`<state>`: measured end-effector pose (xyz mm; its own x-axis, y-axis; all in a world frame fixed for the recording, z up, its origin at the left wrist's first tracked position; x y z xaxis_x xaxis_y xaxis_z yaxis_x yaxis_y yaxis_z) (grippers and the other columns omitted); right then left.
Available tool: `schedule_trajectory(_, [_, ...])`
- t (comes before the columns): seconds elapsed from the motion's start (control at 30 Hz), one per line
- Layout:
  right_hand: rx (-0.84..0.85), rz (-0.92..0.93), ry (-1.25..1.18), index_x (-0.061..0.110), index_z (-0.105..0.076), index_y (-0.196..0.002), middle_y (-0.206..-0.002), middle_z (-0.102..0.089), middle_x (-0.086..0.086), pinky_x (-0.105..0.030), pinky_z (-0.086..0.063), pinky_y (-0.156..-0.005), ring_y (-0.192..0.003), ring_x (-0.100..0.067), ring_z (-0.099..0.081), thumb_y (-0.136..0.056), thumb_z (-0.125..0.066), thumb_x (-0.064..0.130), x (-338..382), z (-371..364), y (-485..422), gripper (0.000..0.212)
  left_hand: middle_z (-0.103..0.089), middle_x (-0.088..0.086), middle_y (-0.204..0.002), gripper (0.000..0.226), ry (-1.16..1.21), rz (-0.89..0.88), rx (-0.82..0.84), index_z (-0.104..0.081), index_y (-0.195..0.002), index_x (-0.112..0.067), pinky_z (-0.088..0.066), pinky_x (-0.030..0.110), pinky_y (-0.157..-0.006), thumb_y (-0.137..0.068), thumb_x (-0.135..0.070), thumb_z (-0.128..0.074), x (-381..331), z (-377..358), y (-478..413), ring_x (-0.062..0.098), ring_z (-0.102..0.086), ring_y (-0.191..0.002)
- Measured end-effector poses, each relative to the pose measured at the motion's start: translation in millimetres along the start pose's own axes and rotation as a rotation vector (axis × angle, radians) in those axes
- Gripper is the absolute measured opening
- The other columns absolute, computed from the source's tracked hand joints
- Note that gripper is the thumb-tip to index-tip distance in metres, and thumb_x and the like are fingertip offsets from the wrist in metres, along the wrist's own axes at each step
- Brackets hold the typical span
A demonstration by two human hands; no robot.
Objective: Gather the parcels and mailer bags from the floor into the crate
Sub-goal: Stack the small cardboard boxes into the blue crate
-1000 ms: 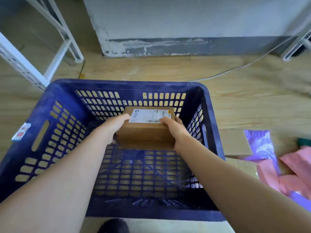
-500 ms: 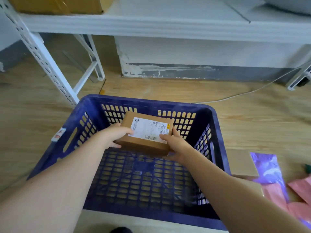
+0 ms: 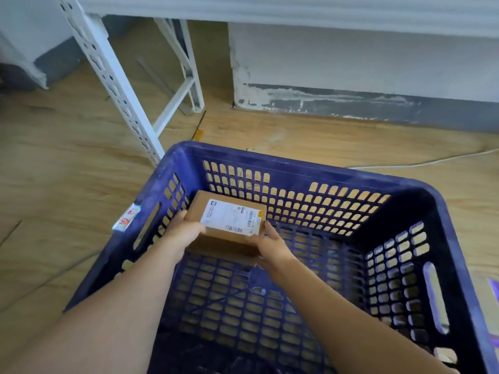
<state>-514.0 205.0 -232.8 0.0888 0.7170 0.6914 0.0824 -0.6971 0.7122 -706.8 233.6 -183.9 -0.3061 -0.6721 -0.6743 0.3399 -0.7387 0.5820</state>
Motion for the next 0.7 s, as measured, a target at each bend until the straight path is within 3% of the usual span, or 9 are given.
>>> schedule_trajectory(0.1, [-0.011, -0.003, -0.044, 0.043, -0.031, -0.142, -0.137, -0.054, 0.006, -0.045, -0.041, -0.106, -0.121, -0.021, -0.053, -0.071, -0.074, 0.023, -10, -6, -18, 0.085, -0.047, 0.011, -0.133, 0.052, -0.098, -0.053, -0.041, -0.038, -0.139, -0.014, -0.035, 0.031, -0.089, -0.090, -0.003, -0.054, -4, 1, -11, 0.026, -0.042, -0.116])
schedule_trajectory(0.27, [-0.008, -0.004, -0.007, 0.045, -0.034, -0.140, -0.139, -0.051, 0.006, -0.047, -0.041, -0.106, -0.124, -0.023, -0.049, -0.080, -0.068, 0.016, -10, -1, -25, 0.075, -0.050, 0.010, -0.136, 0.062, -0.395, -0.144, -0.116, -0.035, -0.142, -0.013, -0.044, 0.042, -0.099, -0.088, -0.028, -0.062, -3, 5, -21, 0.030, -0.049, -0.122])
schedule_trajectory(0.37, [-0.001, 0.008, 0.015, 0.045, -0.036, -0.138, -0.137, -0.052, 0.005, -0.048, -0.044, -0.103, -0.122, -0.023, -0.051, -0.082, -0.066, 0.015, -10, -1, -26, 0.071, -0.035, 0.010, -0.147, 0.067, -0.590, -0.246, -0.143, -0.025, -0.147, -0.010, -0.040, 0.040, -0.103, -0.092, -0.029, -0.057, -12, 2, -15, 0.029, -0.040, -0.132])
schedule_trajectory(0.53, [0.004, 0.017, 0.025, 0.040, -0.027, -0.145, -0.136, -0.053, 0.002, -0.045, -0.044, -0.104, -0.119, -0.022, -0.053, -0.086, -0.063, 0.011, -5, -9, -21, 0.075, -0.003, 0.001, -0.159, 0.068, -0.755, -0.355, -0.003, -0.013, -0.151, -0.011, -0.020, 0.035, -0.116, -0.095, -0.016, -0.052, -10, -17, -9, 0.022, -0.009, -0.146])
schedule_trajectory(0.6, [0.011, 0.027, 0.077, 0.042, -0.030, -0.143, -0.137, -0.053, 0.002, -0.040, -0.046, -0.102, -0.116, -0.018, -0.054, -0.088, -0.062, 0.014, -2, -11, -15, 0.070, 0.003, 0.000, -0.160, 0.073, -0.809, -0.366, 0.053, -0.007, -0.152, -0.012, -0.015, 0.034, -0.117, -0.094, -0.013, -0.053, -5, -21, -6, 0.021, -0.003, -0.147])
schedule_trajectory(0.7, [0.038, 0.052, 0.185, 0.037, -0.033, -0.142, -0.137, -0.052, 0.004, -0.019, -0.047, -0.079, -0.102, -0.008, -0.054, -0.092, -0.057, 0.012, 11, -6, 1, 0.061, 0.005, 0.001, -0.159, 0.077, -0.847, -0.369, 0.058, -0.007, -0.152, -0.015, -0.013, 0.037, -0.118, -0.093, -0.015, -0.056, -4, -20, -3, 0.023, 0.001, -0.147])
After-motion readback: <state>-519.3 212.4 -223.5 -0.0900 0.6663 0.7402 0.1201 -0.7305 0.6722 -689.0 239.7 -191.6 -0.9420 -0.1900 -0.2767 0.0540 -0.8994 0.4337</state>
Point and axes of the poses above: each hand's wrist, its own y-axis away from the middle knuckle, its own z-axis out of the back of the hand, x = y × z, the point moved 10 cm from there along -y, towards the middle knuckle
